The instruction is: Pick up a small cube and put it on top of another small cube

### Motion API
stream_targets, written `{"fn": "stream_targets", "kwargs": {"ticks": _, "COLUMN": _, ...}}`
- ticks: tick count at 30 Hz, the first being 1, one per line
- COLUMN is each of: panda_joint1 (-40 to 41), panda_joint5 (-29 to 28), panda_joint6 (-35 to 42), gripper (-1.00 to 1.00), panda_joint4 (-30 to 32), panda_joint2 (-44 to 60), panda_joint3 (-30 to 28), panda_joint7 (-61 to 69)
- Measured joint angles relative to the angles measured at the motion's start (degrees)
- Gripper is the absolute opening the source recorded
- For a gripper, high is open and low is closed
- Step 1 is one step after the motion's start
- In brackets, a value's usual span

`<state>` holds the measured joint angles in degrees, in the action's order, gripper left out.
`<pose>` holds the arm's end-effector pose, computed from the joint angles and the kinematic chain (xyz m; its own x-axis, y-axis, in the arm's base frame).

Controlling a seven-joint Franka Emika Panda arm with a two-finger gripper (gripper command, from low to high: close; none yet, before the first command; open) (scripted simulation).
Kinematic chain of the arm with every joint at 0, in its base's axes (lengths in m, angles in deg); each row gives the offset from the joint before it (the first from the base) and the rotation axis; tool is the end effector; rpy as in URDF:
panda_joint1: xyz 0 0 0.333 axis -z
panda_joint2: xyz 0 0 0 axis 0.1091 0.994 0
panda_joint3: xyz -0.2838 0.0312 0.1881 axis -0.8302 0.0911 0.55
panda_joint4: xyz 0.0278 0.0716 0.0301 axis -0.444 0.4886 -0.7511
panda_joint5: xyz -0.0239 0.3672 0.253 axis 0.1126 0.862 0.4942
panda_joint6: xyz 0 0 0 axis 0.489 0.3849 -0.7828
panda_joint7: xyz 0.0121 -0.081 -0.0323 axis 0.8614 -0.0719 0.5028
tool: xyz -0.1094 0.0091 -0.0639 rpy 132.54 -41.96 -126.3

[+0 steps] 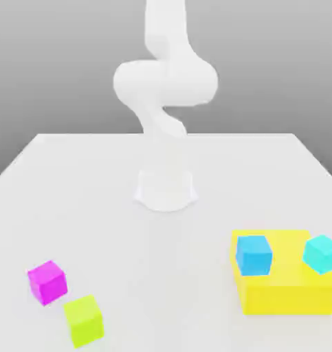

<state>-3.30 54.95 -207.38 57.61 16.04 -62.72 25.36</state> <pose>0.4321 -0.0098 0.6761 0.4505 -0.7711 0.4500 -0.5966 -0.6350 -0.4908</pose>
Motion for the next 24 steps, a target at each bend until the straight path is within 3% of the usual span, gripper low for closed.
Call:
{"fn": "stream_targets", "kwargs": {"ticks": 15, "panda_joint1": 12.7, "panda_joint5": -6.8, "panda_joint6": -12.4, "gripper": 0.00, "panda_joint4": 5.6, "panda_joint2": 31.6, "panda_joint3": 2.5, "panda_joint7": -27.7}}
{"fn": "stream_targets", "kwargs": {"ticks": 24, "panda_joint1": 16.4, "panda_joint5": -2.8, "panda_joint6": -20.1, "gripper": 0.00, "panda_joint4": 9.2, "panda_joint2": 49.8, "panda_joint3": 0.8, "panda_joint7": -38.5}}
